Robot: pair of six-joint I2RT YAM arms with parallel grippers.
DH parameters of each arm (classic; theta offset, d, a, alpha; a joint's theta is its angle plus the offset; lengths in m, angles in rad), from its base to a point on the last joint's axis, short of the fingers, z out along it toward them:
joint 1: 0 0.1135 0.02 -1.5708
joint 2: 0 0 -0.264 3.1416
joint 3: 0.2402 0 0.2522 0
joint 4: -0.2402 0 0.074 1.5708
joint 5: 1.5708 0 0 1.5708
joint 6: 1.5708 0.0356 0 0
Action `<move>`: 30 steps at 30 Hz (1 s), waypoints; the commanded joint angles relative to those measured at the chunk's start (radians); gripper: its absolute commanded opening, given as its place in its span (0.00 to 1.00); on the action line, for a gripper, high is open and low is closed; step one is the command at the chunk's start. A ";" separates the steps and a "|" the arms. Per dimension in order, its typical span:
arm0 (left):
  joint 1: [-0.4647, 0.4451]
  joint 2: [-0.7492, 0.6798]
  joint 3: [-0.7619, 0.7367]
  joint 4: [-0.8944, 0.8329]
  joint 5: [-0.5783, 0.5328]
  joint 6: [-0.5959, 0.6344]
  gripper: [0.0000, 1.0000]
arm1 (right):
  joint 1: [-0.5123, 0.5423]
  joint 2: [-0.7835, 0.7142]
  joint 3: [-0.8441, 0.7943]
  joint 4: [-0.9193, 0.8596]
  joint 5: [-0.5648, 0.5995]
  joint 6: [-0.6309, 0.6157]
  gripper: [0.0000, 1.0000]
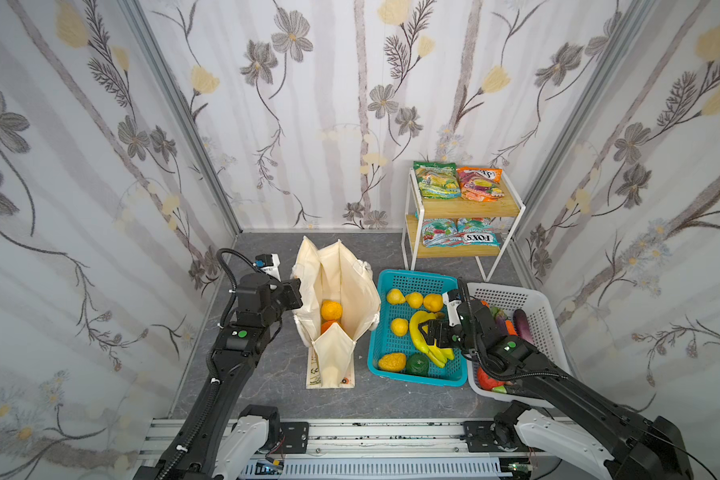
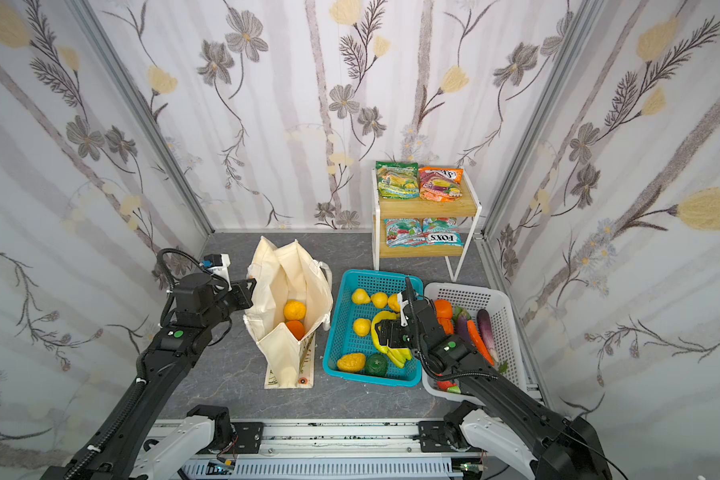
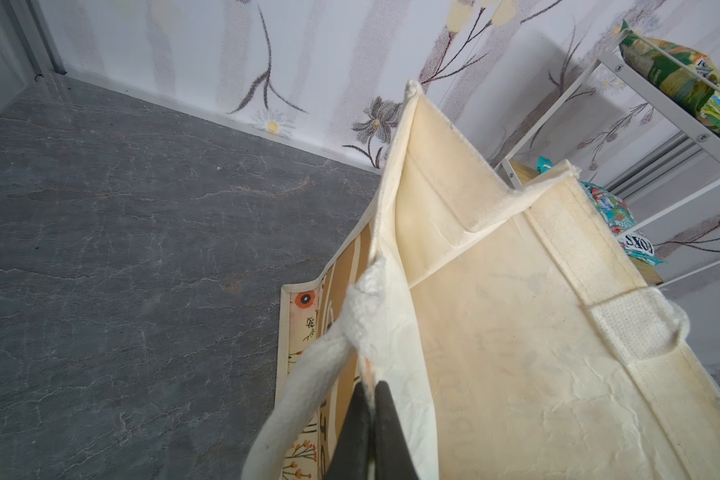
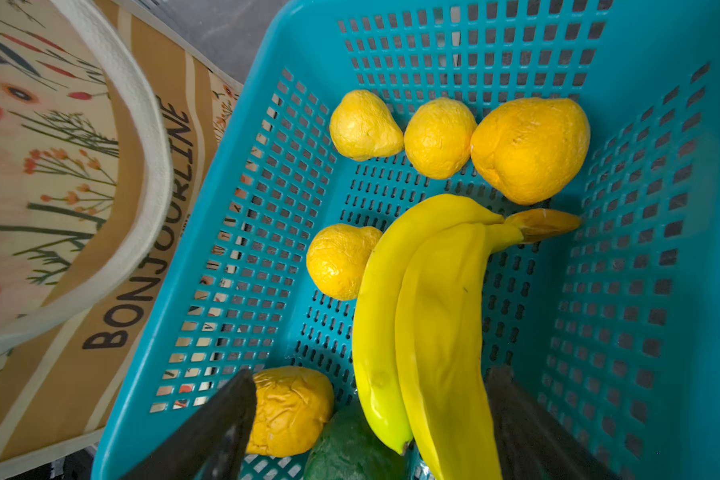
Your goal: Place the food into the grocery bag and tie it
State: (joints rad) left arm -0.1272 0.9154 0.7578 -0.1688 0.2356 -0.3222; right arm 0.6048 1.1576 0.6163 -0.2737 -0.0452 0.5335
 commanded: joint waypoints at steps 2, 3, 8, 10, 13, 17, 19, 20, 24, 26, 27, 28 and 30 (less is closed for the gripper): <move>0.000 -0.010 -0.006 -0.008 -0.004 0.006 0.00 | -0.011 0.090 0.046 -0.002 -0.002 -0.071 0.78; 0.000 -0.012 -0.006 -0.008 -0.005 0.006 0.00 | -0.013 0.110 0.055 -0.010 0.008 -0.074 0.76; 0.000 -0.007 -0.007 -0.008 0.006 0.005 0.00 | -0.019 0.164 0.069 -0.017 0.052 -0.076 0.73; 0.000 -0.007 -0.006 -0.008 0.009 0.003 0.00 | -0.026 0.181 0.066 -0.013 0.052 -0.075 0.72; 0.000 -0.007 -0.008 -0.008 0.011 0.002 0.00 | -0.034 0.203 0.062 -0.005 0.041 -0.081 0.71; 0.000 -0.007 -0.008 -0.008 0.013 0.002 0.00 | -0.041 0.228 0.061 0.016 0.012 -0.088 0.71; 0.000 -0.006 -0.009 -0.008 0.013 0.002 0.00 | -0.043 0.244 0.068 0.017 0.000 -0.092 0.70; 0.000 -0.007 -0.009 -0.008 0.013 0.002 0.00 | -0.043 0.252 0.071 0.019 -0.007 -0.095 0.70; 0.000 -0.009 -0.009 -0.008 0.010 0.003 0.00 | -0.050 0.236 0.079 0.029 -0.064 -0.082 0.69; 0.000 -0.009 -0.009 -0.008 0.011 0.003 0.00 | -0.059 0.202 0.072 0.049 -0.114 -0.064 0.68; 0.000 -0.008 -0.009 -0.008 0.011 0.003 0.00 | -0.062 0.186 0.071 0.048 -0.116 -0.056 0.68; 0.000 -0.009 -0.009 -0.008 0.011 0.003 0.00 | -0.064 0.170 0.070 0.044 -0.113 -0.051 0.68; 0.000 -0.010 -0.009 -0.007 0.011 0.003 0.00 | -0.074 0.142 0.063 0.039 -0.127 -0.047 0.68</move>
State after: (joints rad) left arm -0.1272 0.9077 0.7525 -0.1688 0.2367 -0.3218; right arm 0.5388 1.3239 0.6842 -0.2661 -0.1284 0.4652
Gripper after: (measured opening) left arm 0.051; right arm 0.687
